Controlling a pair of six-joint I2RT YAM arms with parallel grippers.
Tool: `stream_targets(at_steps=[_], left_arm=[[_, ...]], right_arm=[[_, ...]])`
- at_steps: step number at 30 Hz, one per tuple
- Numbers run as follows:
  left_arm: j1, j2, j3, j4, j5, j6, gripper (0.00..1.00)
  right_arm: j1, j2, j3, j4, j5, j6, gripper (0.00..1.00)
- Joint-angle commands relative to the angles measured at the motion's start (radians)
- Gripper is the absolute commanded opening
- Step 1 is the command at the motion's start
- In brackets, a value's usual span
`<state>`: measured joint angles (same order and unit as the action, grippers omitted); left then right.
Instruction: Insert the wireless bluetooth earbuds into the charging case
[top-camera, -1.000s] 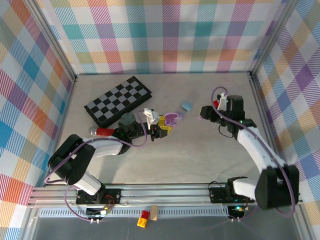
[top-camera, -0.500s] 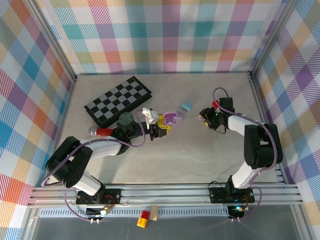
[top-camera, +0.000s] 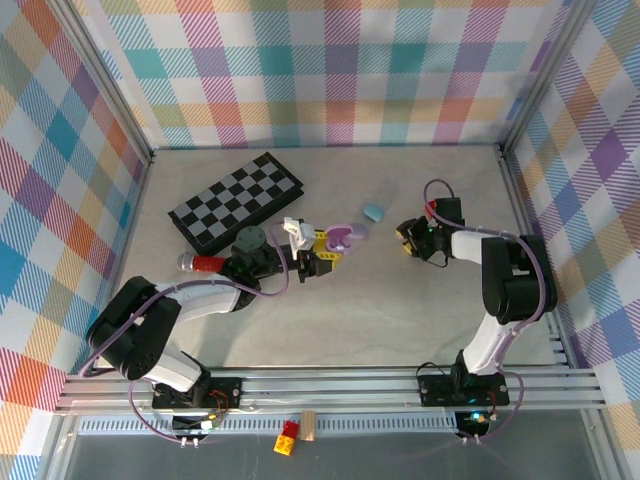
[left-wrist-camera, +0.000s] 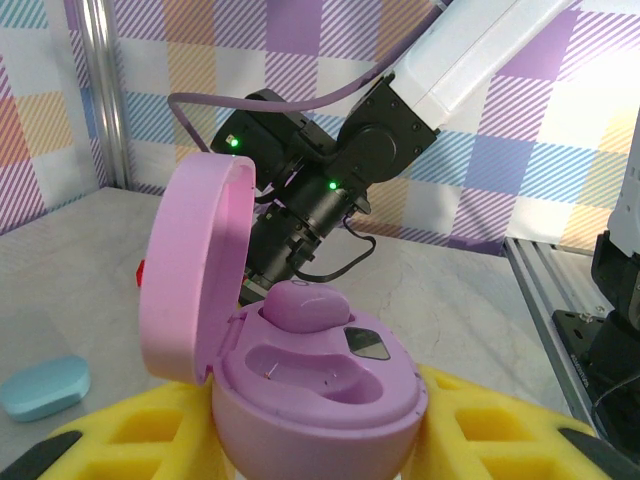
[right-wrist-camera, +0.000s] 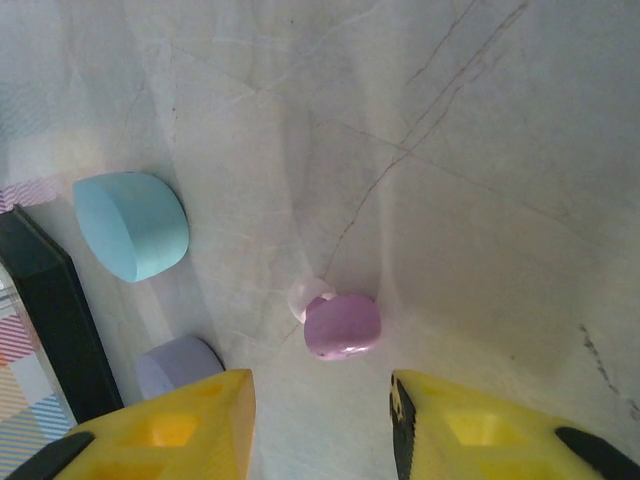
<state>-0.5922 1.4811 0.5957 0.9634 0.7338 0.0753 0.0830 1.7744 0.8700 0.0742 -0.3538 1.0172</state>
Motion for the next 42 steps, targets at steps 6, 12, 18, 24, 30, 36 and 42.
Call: stream_targets(at_steps=[6,12,18,24,30,36,42], left_arm=[[0.012,-0.024,-0.015,0.026,0.003,0.014,0.4],[0.012,-0.016,-0.01,0.029,0.004,0.014,0.4],[0.012,-0.016,-0.011,0.035,0.004,0.011,0.4],[0.012,-0.016,-0.011,0.031,0.004,0.012,0.4],[0.012,-0.015,-0.01,0.032,0.004,0.012,0.4],[0.012,-0.012,-0.014,0.031,0.002,0.012,0.4],[0.012,0.001,-0.014,0.047,0.003,0.008,0.4]], right_arm=[[-0.02,0.051,0.037,0.037,-0.02,0.012,0.37],[-0.027,0.066,0.06,0.036,-0.022,-0.001,0.35],[-0.035,0.097,0.079,0.039,-0.033,-0.01,0.3],[-0.036,0.141,0.112,0.029,-0.071,-0.033,0.3],[-0.037,0.155,0.13,-0.016,-0.062,-0.054,0.26],[-0.037,0.16,0.167,-0.102,-0.08,-0.153,0.27],[-0.037,0.167,0.224,-0.252,-0.076,-0.313,0.28]])
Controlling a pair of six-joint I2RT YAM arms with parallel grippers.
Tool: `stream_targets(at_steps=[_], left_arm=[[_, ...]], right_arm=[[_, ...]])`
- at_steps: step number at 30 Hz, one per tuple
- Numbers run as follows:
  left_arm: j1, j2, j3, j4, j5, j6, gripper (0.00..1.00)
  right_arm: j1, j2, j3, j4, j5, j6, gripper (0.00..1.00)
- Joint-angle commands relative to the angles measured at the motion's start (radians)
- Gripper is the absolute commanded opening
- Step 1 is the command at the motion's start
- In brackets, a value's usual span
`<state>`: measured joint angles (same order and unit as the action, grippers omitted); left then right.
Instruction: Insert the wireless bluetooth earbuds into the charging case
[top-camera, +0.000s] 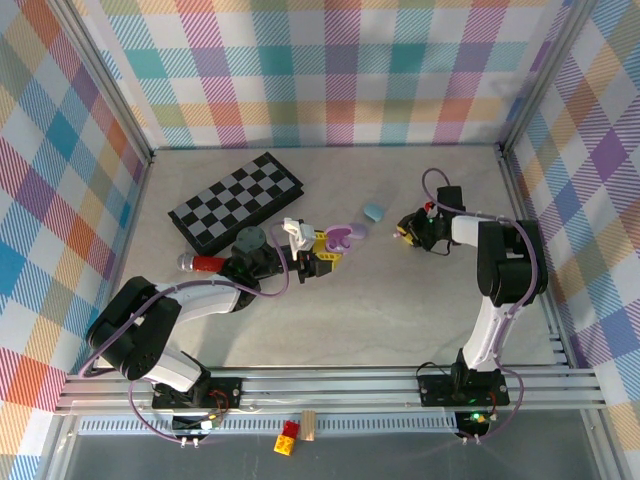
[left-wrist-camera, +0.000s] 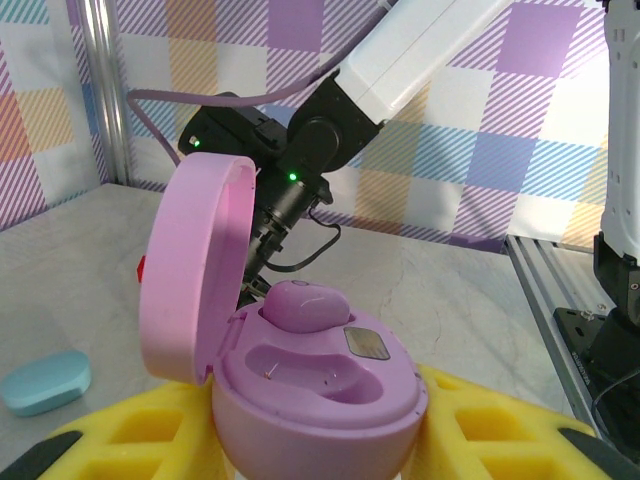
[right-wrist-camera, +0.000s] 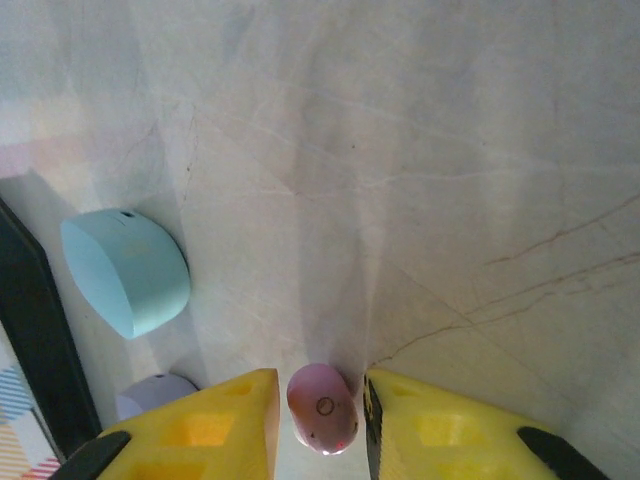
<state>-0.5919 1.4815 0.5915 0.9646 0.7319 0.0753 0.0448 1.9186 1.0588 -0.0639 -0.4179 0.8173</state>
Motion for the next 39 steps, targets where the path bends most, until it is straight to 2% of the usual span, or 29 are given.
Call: stream_targets(at_steps=[1,8,22,30,39], left_arm=[[0.012,0.003,-0.01,0.049,0.005,0.005,0.4],[0.012,0.005,-0.012,0.055,0.005,0.001,0.4],[0.018,0.0,-0.03,0.065,0.0,0.004,0.4],[0.032,0.018,-0.042,0.087,-0.013,0.033,0.4],[0.032,0.1,0.027,0.067,-0.042,0.106,0.4]], right_arm=[[0.001,0.03,0.045,-0.133,-0.012,-0.138,0.28],[0.005,0.063,0.104,-0.235,-0.017,-0.239,0.27],[0.024,0.084,0.149,-0.278,0.013,-0.243,0.17],[0.042,-0.071,0.083,-0.261,0.005,-0.272,0.17],[0.106,-0.351,0.012,-0.381,-0.014,-0.295,0.17]])
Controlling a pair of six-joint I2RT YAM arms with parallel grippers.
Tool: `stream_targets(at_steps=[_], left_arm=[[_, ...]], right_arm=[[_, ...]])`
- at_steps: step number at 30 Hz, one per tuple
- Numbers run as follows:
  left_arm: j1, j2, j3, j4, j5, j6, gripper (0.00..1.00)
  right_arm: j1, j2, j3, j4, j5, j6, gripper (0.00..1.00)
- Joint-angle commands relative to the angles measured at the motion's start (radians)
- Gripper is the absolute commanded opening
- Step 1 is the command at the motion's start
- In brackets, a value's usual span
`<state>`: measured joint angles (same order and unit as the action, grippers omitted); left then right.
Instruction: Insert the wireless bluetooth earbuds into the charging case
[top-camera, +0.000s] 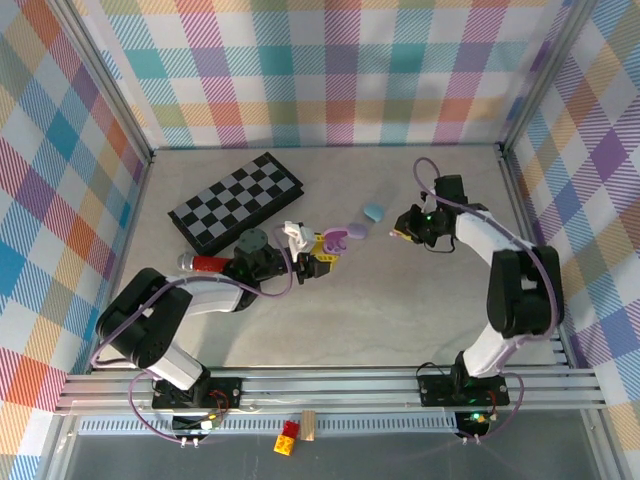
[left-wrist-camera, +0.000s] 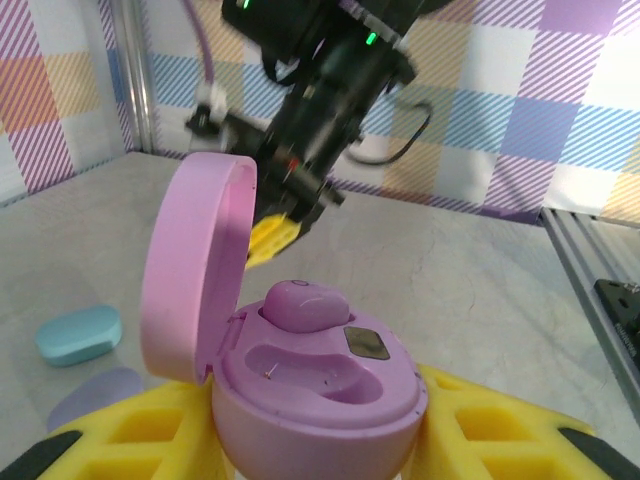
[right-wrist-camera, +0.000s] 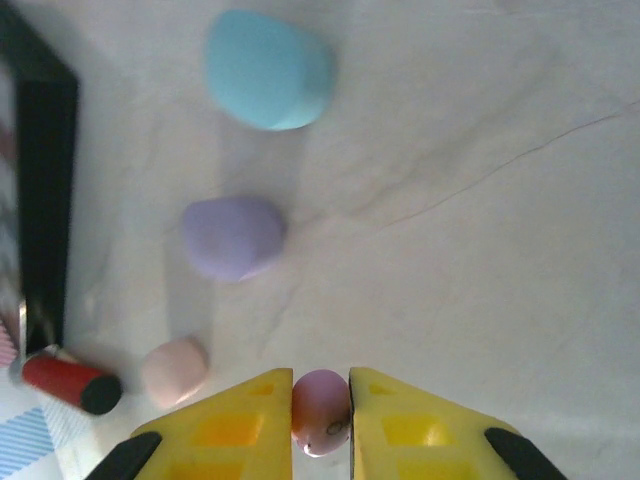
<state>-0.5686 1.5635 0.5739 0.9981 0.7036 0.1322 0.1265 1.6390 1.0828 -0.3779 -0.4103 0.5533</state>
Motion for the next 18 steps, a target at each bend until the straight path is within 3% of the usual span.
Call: stream_targets(at_steps=[1,9,18], left_arm=[[0.009,0.027,0.054,0.024,-0.019,0.062,0.4],[0.009,0.094,0.109,-0.03,-0.048,0.145,0.4],[0.012,0.132,0.178,-0.112,-0.082,0.179,0.39]], right_arm=[[0.038,-0.102,-0.009,-0.086,-0.024,-0.032,0.17],[0.157,-0.231,0.049,-0.16,-0.031,-0.017,0.17],[0.24,-0.216,0.128,-0.17,-0.054,-0.024,0.17]])
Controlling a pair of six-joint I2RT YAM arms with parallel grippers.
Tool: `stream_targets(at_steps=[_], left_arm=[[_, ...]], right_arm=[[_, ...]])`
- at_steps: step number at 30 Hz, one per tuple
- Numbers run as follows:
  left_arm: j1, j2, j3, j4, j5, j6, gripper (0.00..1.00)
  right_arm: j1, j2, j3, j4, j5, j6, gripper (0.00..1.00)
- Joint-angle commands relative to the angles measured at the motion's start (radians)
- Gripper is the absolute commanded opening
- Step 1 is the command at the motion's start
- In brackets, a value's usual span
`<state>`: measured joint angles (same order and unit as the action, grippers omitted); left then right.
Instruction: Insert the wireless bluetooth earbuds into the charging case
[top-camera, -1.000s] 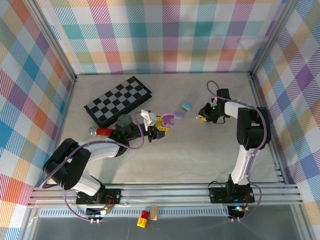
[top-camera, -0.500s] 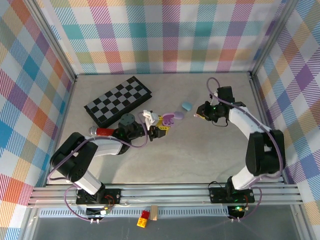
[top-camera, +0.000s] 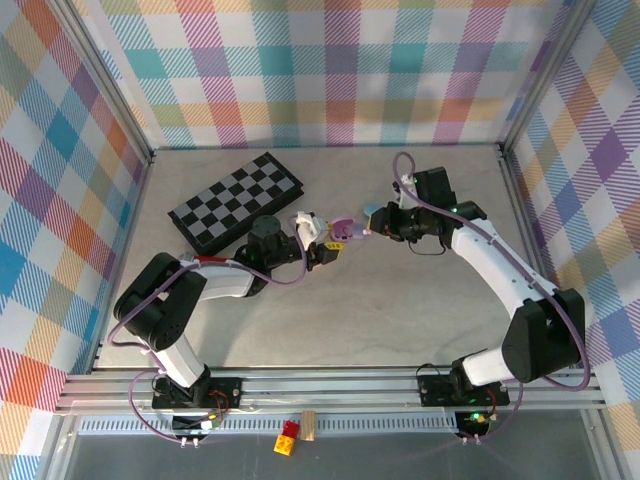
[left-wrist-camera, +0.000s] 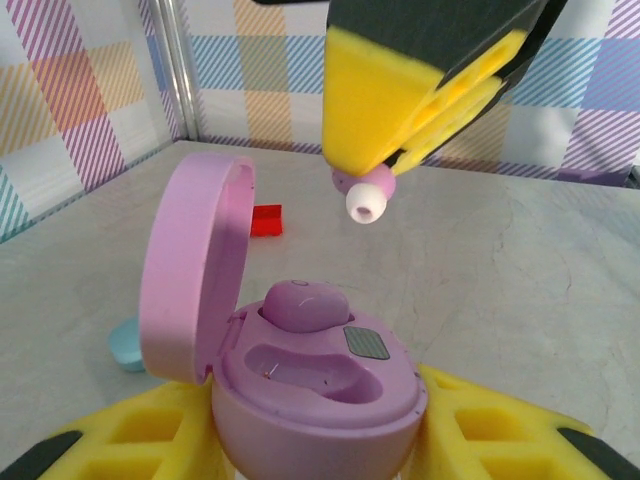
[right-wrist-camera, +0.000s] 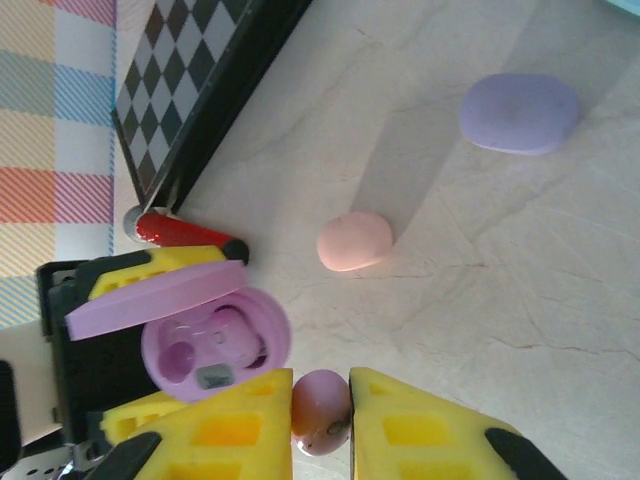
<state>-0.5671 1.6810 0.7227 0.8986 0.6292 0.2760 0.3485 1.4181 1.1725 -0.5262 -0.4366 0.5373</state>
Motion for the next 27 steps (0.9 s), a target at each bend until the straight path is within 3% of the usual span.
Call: stream_targets(at_steps=[1,27], left_arm=[[0.01,0.018,0.033,-0.017,-0.012,0.035,0.39],[0.007,0.039,0.084,-0.04,0.02,0.03,0.39]], right_arm=[[0.028,0.008,0.048,-0.02,-0.029,-0.011,0.18],[0.113,0.152,0.172,-0.01,-0.055,-0.04,0.17]])
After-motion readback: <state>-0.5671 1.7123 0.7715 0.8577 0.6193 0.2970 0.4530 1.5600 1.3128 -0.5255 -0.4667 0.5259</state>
